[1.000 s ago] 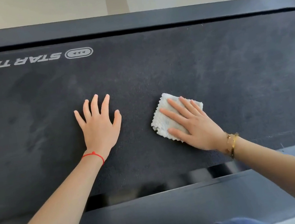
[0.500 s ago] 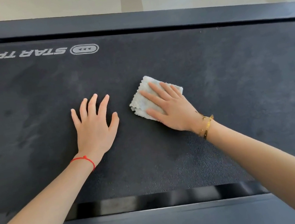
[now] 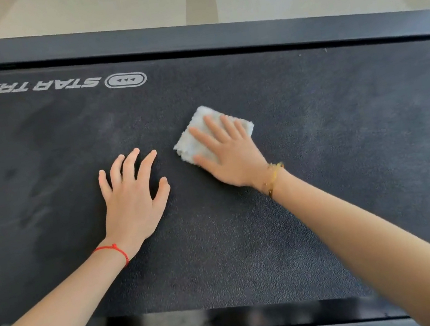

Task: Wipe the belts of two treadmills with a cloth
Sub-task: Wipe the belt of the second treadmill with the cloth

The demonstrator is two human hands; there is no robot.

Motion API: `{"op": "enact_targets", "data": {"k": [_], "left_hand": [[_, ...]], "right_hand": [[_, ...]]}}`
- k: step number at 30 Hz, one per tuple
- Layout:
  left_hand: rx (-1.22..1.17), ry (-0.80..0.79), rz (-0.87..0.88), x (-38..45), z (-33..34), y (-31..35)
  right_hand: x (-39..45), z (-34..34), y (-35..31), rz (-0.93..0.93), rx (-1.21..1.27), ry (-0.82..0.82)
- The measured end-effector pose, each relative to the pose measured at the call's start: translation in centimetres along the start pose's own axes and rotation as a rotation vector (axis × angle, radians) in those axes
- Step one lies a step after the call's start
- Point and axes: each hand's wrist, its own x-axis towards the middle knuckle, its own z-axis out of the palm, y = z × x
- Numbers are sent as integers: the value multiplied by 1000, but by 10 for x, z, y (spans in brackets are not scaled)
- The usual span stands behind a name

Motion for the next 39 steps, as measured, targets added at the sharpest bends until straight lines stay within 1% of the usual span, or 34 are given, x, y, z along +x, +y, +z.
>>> {"op": "enact_targets", "data": {"k": [3, 5, 7, 10, 12, 13, 15, 17, 19, 21, 23, 25, 27, 30, 32, 34, 37, 39], "left_hand": [[5, -9, 5, -1, 0, 0], [7, -15, 3, 0, 0, -1], [9, -17, 3, 0, 0, -1], [11, -15, 2, -1, -2, 1], [18, -18, -3, 0, -2, 3], [24, -21, -6, -1, -2, 3], [39, -29, -10, -1, -3, 4], [42, -32, -13, -1, -3, 3], [41, -38, -16, 0, -4, 3], [49, -46, -15, 0, -5, 4], [47, -57, -14, 0, -6, 4], [41, -66, -16, 0, -7, 4], [39, -76, -24, 0, -7, 4], [41, -86, -35, 1, -7, 4], [40, -93, -37, 2, -7, 4], [37, -97, -38, 2, -7, 4], [36, -104, -36, 2, -9, 4], [39, -106, -37, 1, -9, 5]], "right_hand": [[-27, 1, 10, -114, 14, -47], [-29, -4, 35, -93, 34, -45], [-18, -10, 66, -2, 29, -15], [21, -17, 107, 180, 13, 6], [53, -19, 116, 282, 23, -6], [69, -19, 113, 303, 26, -14], [94, -16, 91, 261, 29, -29], [106, -11, 56, 145, 25, -48], [105, -4, 21, 24, 6, -53], [93, 1, 2, -82, -4, -54], [82, 1, 8, -156, 3, -64], [81, -4, 34, -171, -3, -52], [91, -13, 72, -77, 4, -9], [113, -28, 133, 178, 18, -1], [125, -32, 155, 304, 29, 10], [129, -32, 159, 358, 52, 10], [122, -35, 177, 375, 30, 5], [108, -45, 208, 483, -4, 14]]}}
